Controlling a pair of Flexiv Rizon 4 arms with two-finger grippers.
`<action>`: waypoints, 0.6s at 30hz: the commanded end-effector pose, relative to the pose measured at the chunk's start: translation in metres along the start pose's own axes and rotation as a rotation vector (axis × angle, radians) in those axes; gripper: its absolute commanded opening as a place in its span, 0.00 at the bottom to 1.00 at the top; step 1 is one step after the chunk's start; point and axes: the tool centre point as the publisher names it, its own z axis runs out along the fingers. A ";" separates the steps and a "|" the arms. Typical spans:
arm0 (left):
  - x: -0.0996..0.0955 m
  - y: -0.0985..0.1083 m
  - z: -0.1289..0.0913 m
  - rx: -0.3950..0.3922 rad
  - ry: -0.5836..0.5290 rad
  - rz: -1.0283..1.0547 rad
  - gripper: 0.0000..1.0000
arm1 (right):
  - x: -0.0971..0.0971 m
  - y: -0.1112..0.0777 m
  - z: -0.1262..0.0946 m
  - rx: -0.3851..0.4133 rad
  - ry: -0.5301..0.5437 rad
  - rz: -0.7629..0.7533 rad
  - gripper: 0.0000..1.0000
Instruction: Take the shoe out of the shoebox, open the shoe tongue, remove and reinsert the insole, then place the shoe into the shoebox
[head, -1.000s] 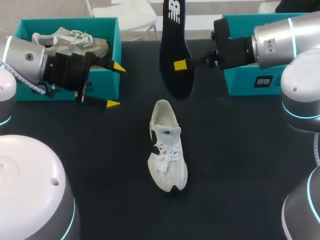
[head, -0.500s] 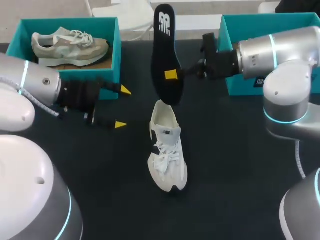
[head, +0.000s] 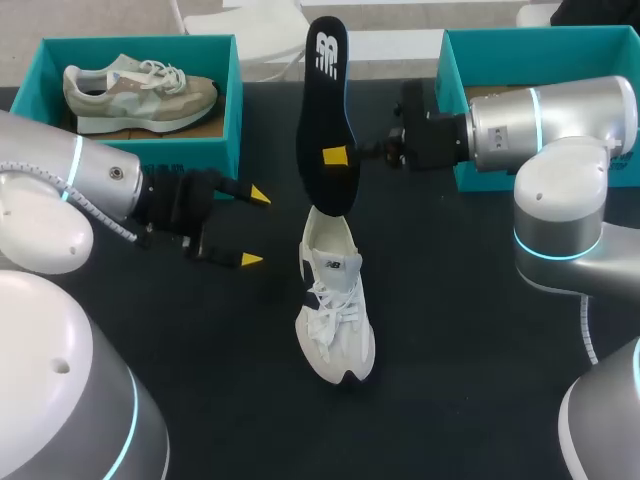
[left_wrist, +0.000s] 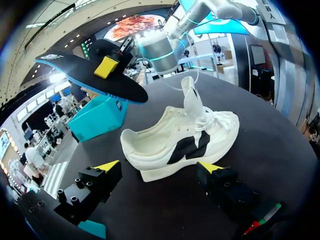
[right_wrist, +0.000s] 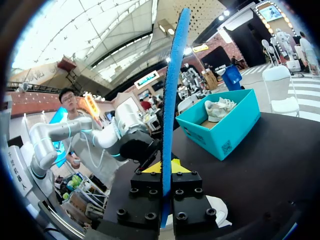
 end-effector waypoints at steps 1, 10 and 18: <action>-0.004 0.001 0.016 -0.007 -0.009 -0.020 1.00 | -0.009 -0.008 0.005 0.011 -0.050 -0.035 0.00; -0.004 0.001 0.031 -0.007 0.003 -0.052 1.00 | -0.027 -0.024 0.014 0.038 -0.060 -0.082 0.00; -0.004 -0.001 0.034 0.002 0.004 -0.072 1.00 | -0.035 -0.039 0.020 0.015 -0.028 -0.138 0.00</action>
